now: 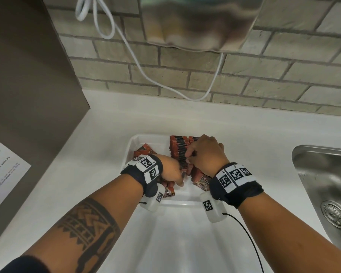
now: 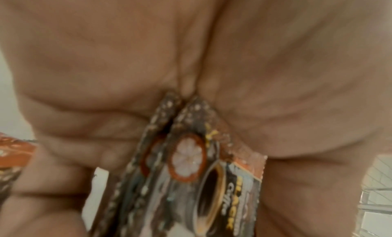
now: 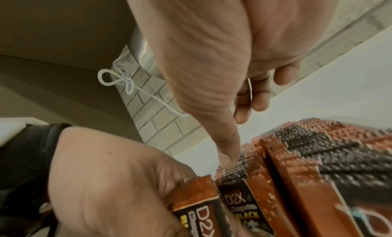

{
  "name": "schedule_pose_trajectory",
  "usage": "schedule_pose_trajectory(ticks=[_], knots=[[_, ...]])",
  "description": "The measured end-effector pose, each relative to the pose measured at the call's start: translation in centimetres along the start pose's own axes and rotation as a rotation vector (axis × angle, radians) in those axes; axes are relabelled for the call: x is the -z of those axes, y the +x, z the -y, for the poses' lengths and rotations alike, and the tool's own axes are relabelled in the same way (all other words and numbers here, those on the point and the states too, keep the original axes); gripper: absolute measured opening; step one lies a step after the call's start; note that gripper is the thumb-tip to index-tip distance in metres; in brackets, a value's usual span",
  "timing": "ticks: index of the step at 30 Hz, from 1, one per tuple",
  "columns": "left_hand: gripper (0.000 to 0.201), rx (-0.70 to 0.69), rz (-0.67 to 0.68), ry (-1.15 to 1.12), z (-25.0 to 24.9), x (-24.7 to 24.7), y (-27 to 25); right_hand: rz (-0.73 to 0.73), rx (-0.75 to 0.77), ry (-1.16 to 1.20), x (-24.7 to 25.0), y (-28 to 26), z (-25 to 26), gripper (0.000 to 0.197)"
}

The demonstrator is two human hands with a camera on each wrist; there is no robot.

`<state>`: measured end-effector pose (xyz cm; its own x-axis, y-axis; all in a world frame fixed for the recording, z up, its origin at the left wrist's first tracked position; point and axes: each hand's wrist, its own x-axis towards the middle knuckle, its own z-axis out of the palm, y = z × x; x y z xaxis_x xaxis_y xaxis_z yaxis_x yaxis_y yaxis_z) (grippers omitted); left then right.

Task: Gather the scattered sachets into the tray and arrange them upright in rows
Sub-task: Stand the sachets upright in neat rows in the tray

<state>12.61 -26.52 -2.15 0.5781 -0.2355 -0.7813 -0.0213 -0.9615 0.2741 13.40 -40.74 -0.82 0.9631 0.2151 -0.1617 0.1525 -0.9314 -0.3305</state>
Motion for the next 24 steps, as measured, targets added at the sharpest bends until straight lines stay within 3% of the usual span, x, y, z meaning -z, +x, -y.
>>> schedule_pose_trajectory(ticks=[5, 9, 12, 19, 24], knots=[[0.010, -0.147, -0.045, -0.293, 1.5, 0.5, -0.9, -0.070, 0.053, 0.176, 1.3, -1.0, -0.7, 0.022], [0.024, -0.364, -0.050, -0.648, 2.9, 1.3, -2.0, -0.033, 0.117, 0.281, 2.5, -2.5, -0.6, 0.011], [0.021, -0.468, -0.049, -0.883, 3.0, 1.1, -2.4, -0.015, 0.114, 0.406, 3.1, -2.7, -0.4, 0.007], [0.032, -0.623, -0.081, -1.026, 3.0, 0.2, -3.0, -0.067, 0.099, 0.554, 3.3, -2.5, -0.8, 0.006], [0.021, -0.560, -0.134, -0.915, 3.4, 0.5, -3.4, -0.135, 0.091, 0.535, 3.5, -2.6, -0.7, 0.011]])
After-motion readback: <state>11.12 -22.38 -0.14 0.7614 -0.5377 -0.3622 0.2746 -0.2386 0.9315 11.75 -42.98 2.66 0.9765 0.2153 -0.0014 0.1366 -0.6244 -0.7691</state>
